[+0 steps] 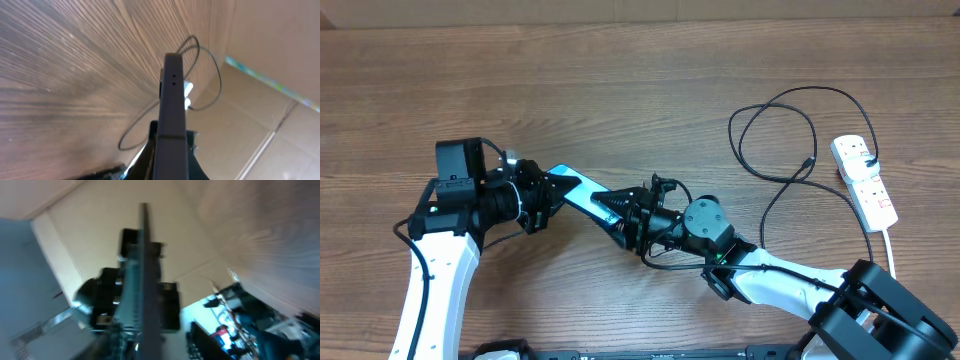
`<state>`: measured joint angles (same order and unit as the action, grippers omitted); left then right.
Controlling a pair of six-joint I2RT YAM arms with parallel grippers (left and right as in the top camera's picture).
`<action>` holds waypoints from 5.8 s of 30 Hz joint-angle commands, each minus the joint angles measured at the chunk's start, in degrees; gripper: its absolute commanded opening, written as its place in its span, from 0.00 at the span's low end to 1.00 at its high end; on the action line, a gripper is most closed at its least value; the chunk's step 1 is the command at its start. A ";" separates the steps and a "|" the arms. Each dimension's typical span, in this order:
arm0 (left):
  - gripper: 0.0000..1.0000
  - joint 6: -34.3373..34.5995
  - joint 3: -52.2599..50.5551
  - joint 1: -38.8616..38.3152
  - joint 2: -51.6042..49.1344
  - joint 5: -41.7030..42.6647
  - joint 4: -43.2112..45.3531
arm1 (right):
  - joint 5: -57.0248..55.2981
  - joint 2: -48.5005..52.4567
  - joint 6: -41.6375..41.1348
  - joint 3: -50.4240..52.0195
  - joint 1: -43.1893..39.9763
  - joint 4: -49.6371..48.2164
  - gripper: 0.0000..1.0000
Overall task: Plug charger to phone and switch on socket
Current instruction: 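Regrasp the phone's other end with the left gripper, then release the phone from the right gripper and move it toward the cable, then lower the right gripper and grasp the USB-C cable plug, then lift the plug with the right gripper and carry it toward the phone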
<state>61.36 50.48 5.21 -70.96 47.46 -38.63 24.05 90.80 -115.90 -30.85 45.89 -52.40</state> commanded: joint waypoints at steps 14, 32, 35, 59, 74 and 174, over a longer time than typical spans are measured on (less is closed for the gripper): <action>0.04 -26.80 0.20 -0.09 -0.02 -11.47 -3.21 | -9.90 -0.33 49.64 -0.74 -5.33 18.12 0.92; 0.04 -36.09 0.20 -0.11 -10.58 8.50 -0.37 | -29.44 -16.50 70.64 -25.94 -24.55 87.89 1.00; 0.04 -36.06 0.20 -0.11 -16.72 18.53 4.94 | -29.83 -15.26 73.29 -30.67 -29.92 94.18 1.00; 0.04 -35.43 0.26 -0.11 -29.42 39.12 15.39 | -32.63 11.08 80.61 -32.63 -49.29 83.47 0.50; 0.04 -35.43 0.26 -0.11 -29.42 38.97 15.37 | -32.89 13.77 80.37 -32.54 -49.29 83.27 0.49; 0.04 17.22 6.69 1.33 -30.03 43.10 88.46 | 29.64 -7.91 111.34 -32.48 -22.56 95.27 0.04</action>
<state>80.07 55.77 5.52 -100.71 89.56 49.32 53.76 84.77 -7.01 -63.51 28.99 39.59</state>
